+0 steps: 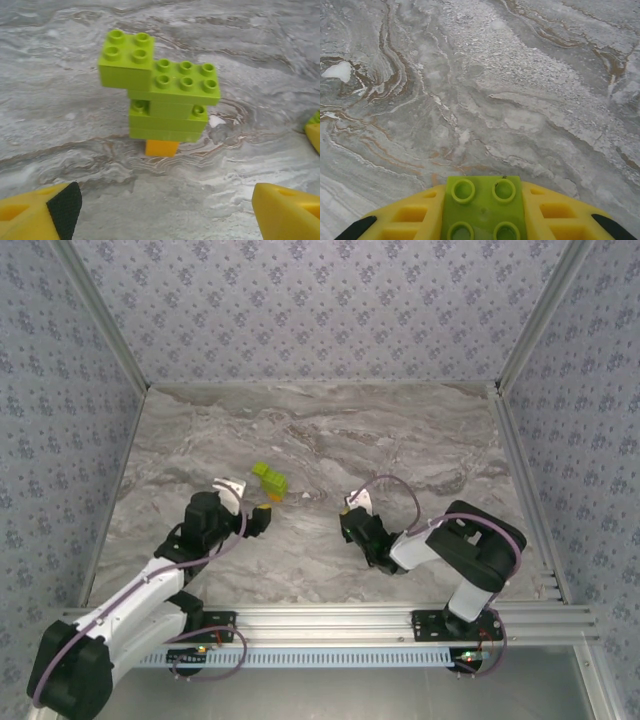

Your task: Assemble a carrot with lego

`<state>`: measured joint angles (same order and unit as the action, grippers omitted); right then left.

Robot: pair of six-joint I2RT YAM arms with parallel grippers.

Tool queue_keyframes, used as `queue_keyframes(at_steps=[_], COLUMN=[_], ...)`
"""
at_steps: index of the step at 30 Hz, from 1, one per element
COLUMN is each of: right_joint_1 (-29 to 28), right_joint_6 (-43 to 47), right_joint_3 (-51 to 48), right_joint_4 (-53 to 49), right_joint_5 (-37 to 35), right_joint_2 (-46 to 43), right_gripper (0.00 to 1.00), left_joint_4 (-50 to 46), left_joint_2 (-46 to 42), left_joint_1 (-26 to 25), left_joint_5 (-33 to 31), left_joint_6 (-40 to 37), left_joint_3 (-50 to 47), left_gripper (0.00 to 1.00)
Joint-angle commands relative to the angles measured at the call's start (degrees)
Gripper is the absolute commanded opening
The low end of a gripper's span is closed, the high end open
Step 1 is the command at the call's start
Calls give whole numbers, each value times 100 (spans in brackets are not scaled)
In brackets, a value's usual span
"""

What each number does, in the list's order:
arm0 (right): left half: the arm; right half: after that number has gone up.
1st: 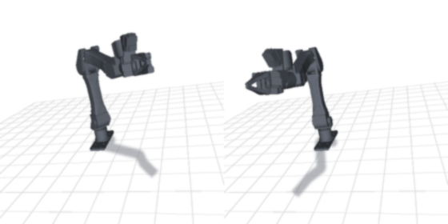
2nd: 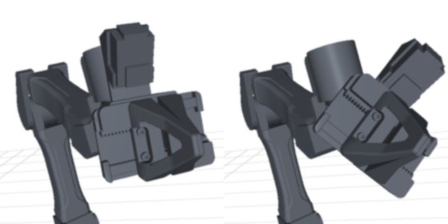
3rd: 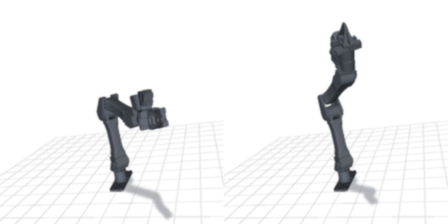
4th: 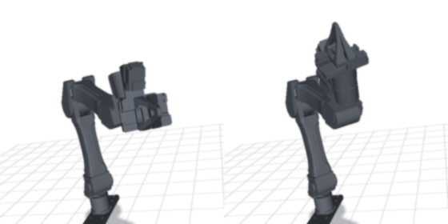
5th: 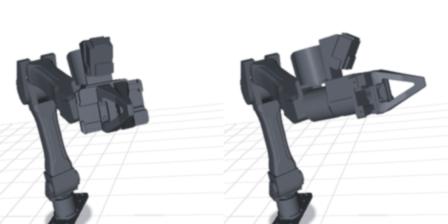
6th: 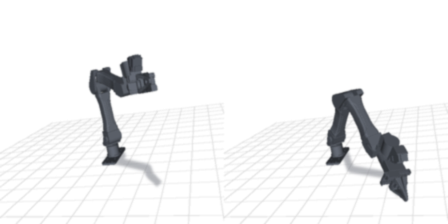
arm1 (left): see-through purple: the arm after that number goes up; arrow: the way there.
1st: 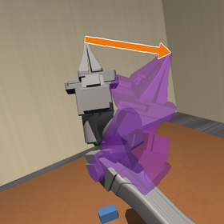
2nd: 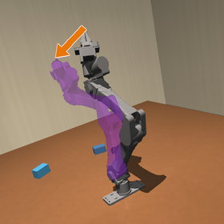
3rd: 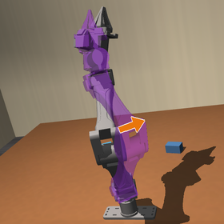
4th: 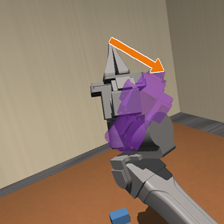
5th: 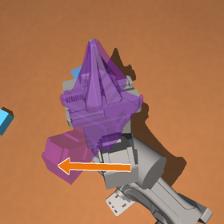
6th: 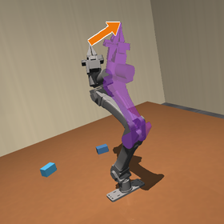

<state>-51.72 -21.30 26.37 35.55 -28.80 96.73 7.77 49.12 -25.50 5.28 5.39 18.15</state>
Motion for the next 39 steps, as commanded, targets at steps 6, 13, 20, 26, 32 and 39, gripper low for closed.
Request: queue_keyframes(at_steps=[6, 13, 20, 26, 32, 39], right_joint_1=[13, 22, 57, 62, 57, 58], right_joint_6=[148, 172, 197, 192, 181, 170], right_joint_3=[60, 28, 13, 44, 40, 47], right_joint_4=[-930, -1088, -1077, -1024, -1015, -996], right_joint_5=[340, 392, 492, 567, 594, 629], right_joint_2=[-60, -236, -266, -242, -216, -147], right_gripper=[29, 30, 30, 30, 30, 30], left_joint_4=[750, 953, 1057, 1116, 1147, 1147], left_joint_2=[1257, 2279, 2373, 2557, 2834, 3177], left_joint_1=[45, 114, 297, 426, 423, 434], left_joint_5=[322, 275, 484, 621, 663, 752], left_joint_6=[-369, -442, -374, -327, -445, -645], left_joint_3=[645, 1076, 1085, 1184, 1383, 1700], left_gripper=[97, 97, 97, 97, 96, 96])
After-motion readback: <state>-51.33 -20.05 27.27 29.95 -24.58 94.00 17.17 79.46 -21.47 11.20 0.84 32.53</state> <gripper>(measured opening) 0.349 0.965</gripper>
